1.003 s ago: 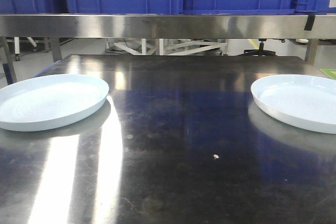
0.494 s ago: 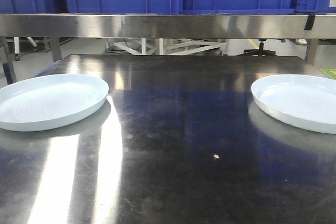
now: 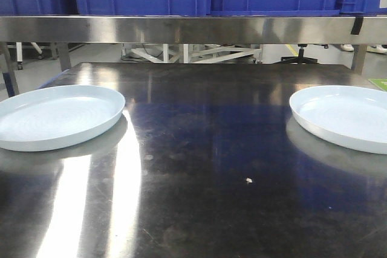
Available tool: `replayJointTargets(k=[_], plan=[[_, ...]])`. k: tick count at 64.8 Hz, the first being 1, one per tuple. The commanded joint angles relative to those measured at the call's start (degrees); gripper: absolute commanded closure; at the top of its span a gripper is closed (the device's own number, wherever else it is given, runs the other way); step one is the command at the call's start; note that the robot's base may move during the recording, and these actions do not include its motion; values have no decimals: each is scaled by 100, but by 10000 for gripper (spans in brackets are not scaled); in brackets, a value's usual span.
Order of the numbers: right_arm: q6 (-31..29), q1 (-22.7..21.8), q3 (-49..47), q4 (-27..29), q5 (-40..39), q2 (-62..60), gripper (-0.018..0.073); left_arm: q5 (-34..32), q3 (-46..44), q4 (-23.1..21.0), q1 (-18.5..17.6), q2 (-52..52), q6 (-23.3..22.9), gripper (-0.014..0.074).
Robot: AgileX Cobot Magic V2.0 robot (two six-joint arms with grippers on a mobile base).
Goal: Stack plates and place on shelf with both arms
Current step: 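Lower the left gripper onto the rim of the nearest white plate and grasp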
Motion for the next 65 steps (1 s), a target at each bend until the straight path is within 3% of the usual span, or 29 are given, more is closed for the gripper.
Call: replayJointTargets(k=[1,11,28,52,65], plan=[[-7,-16,11,-83,-501,-108,511,296,-657,-150,-29,181,-40,379],[-7,-16,11,-83,-501,-108,511,863,-1350,-161,-8,813,-40,216],[-7,-16,11,-83,-501,-108,511,1314,-2021,-422,30,1580,-40,207],[-7,-16,11,-83,-501,-108,511,1492,-2097,-422,40,1802,-40,225],[-7,-16,11,-83,-501,-108,511,1654,-2097,-422,49,1814,-40,397]])
